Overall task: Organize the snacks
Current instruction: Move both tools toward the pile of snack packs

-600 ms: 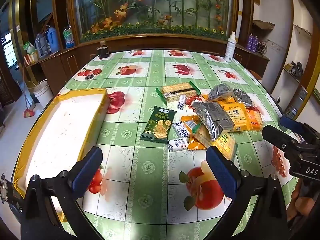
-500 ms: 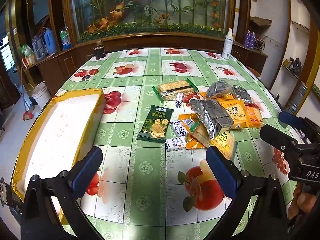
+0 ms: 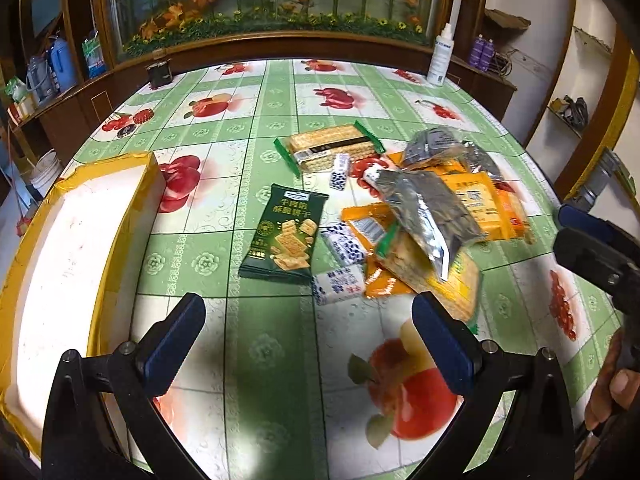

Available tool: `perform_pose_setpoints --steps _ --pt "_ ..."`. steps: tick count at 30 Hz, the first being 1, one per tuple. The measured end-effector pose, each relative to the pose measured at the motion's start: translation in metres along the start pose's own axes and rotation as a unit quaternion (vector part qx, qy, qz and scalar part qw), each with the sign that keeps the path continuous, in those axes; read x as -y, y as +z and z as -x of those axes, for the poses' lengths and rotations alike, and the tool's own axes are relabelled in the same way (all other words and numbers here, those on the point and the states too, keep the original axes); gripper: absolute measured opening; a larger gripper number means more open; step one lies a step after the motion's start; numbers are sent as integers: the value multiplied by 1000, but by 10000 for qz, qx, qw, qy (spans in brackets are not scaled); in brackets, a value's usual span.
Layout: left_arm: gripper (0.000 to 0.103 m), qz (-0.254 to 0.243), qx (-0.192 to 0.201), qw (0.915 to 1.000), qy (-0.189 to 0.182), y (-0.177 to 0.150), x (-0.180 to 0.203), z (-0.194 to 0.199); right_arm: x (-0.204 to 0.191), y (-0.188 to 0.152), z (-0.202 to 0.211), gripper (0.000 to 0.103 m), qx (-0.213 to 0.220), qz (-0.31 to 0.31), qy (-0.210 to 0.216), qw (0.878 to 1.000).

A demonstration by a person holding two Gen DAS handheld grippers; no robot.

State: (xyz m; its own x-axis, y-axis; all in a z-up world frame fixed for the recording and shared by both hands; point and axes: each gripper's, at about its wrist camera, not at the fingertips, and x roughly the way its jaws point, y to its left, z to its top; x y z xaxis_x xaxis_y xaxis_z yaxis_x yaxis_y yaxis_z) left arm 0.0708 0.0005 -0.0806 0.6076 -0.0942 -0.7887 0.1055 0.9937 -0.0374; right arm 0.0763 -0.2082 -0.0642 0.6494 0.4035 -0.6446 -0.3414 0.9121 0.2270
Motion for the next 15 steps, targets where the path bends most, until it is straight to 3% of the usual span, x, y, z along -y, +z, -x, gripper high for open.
perform_pose_setpoints --steps 8,12,15 --pt "103 -63 -82 9995 305 8 -8 -14 -27 17 -26 98 0 394 179 9991" --pt "103 -178 66 9986 487 8 -9 -14 -32 19 -38 98 -233 435 152 9987" --pt "103 -185 243 9982 518 8 -11 -10 -33 18 -38 98 -162 420 142 9989"
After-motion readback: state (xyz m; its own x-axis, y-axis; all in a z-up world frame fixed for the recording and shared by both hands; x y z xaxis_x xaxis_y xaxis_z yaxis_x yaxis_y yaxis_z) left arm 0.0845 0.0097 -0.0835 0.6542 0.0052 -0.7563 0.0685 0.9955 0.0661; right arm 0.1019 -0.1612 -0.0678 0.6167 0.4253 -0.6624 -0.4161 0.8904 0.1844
